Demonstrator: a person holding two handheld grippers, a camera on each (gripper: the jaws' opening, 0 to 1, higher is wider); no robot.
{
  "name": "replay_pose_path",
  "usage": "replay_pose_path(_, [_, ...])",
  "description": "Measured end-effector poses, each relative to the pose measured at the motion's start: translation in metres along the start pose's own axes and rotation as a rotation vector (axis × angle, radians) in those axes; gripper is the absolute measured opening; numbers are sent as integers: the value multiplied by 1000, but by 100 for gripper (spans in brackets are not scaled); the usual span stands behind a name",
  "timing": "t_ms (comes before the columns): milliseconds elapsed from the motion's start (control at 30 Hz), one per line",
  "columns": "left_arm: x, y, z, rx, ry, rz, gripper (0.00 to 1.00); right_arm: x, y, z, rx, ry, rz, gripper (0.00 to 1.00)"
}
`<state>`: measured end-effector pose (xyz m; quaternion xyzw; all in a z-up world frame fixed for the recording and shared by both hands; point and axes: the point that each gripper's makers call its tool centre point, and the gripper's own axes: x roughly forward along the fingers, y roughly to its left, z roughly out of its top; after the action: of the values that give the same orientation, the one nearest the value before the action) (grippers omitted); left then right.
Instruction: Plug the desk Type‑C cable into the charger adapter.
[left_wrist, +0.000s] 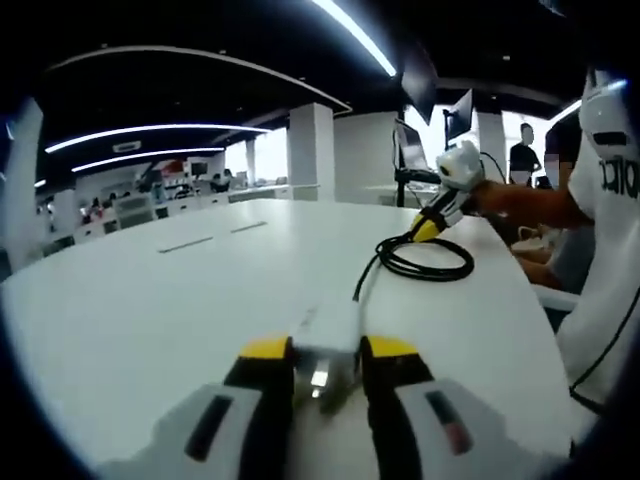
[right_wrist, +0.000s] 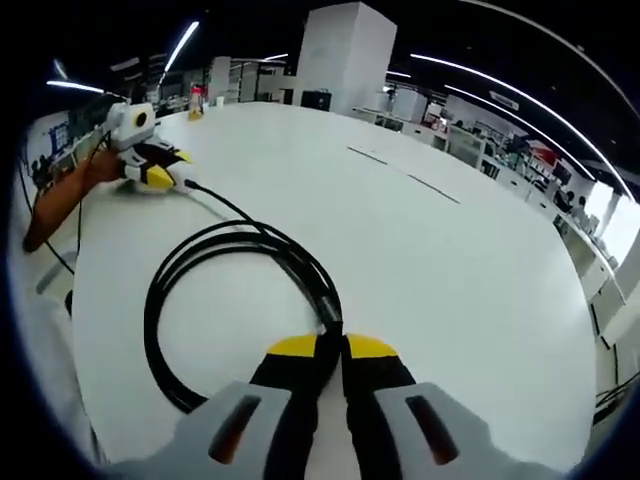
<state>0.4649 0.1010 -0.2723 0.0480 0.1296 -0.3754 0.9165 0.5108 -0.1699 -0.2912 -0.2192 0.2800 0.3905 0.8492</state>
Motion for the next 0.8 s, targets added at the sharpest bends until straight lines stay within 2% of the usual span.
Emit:
replay_pose_path(233, [11,12,3,2,-3,2,26,11,-12,12,-11,-14,-15,3])
replay_pose_path(500, [20,38,6,-3,-1,11,26,27,-26,21,-11,-16,-16,2])
replay_pose_path(700, [24,46,8,1,4,9,26,37,-39,35,-16,-40,-27,2])
replay_pose_path(800, [29,46,9,6,10,1,26,42,-43,37,-35,-31,-27,2])
